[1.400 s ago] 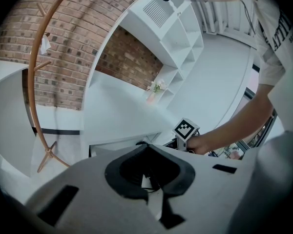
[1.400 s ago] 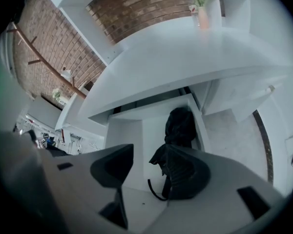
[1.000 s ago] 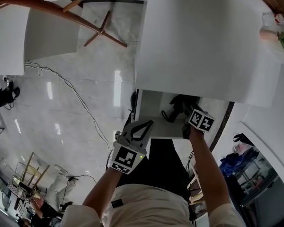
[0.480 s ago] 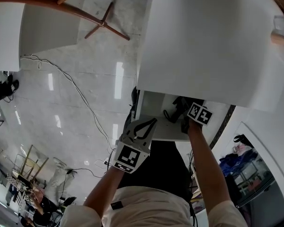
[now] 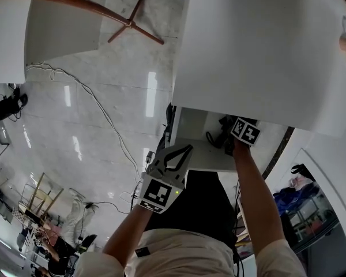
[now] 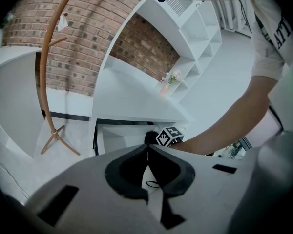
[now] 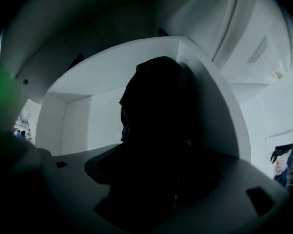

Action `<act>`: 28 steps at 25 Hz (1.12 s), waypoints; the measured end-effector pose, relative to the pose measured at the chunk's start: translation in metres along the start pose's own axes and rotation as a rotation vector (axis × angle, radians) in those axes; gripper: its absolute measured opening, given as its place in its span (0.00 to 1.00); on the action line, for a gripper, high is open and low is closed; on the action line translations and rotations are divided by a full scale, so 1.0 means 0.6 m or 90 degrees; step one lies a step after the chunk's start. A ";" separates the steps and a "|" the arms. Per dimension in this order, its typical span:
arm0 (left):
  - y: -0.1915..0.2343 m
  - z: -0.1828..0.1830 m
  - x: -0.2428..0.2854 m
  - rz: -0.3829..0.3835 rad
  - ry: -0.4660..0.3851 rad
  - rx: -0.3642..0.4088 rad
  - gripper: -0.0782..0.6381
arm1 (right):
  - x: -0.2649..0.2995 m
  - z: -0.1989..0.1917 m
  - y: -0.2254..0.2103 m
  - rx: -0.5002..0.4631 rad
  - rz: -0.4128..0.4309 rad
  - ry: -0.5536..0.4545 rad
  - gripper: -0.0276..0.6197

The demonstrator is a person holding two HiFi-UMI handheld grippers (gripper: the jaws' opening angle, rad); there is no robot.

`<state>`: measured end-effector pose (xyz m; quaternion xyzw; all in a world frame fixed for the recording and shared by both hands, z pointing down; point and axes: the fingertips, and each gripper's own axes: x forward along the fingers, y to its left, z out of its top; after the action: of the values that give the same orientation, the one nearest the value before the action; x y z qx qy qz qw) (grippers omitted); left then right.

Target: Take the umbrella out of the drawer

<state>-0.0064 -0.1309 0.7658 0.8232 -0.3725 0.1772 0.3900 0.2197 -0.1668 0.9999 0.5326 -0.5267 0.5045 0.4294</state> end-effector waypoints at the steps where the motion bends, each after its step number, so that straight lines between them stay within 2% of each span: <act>1: 0.000 0.001 -0.001 0.000 0.000 0.002 0.15 | 0.000 0.000 -0.002 -0.004 -0.003 0.002 0.52; 7: -0.002 0.016 -0.011 0.000 -0.015 0.008 0.15 | -0.014 -0.001 0.007 0.006 0.041 -0.005 0.45; 11: -0.003 0.028 -0.027 0.002 -0.022 0.022 0.15 | -0.038 -0.001 0.043 -0.048 0.082 -0.017 0.44; 15: -0.012 0.039 -0.043 0.004 -0.027 0.030 0.15 | -0.056 -0.005 0.053 -0.105 0.090 -0.009 0.43; 18: -0.013 0.039 -0.052 0.007 -0.028 0.035 0.15 | -0.060 -0.003 0.062 -0.200 0.083 -0.003 0.43; 22: -0.016 0.027 -0.064 0.015 -0.028 0.036 0.15 | -0.064 -0.012 0.088 -0.412 0.078 0.010 0.42; 24: -0.016 0.023 -0.072 0.019 -0.030 0.036 0.15 | -0.073 -0.020 0.105 -0.496 0.081 0.015 0.42; 28: -0.020 0.019 -0.088 0.028 -0.034 0.038 0.15 | -0.094 -0.037 0.125 -0.579 0.092 0.013 0.42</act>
<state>-0.0321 -0.1098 0.7215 0.8307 -0.3951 0.1744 0.3512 0.1468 -0.1432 0.9411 0.2472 -0.7262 0.2561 0.5882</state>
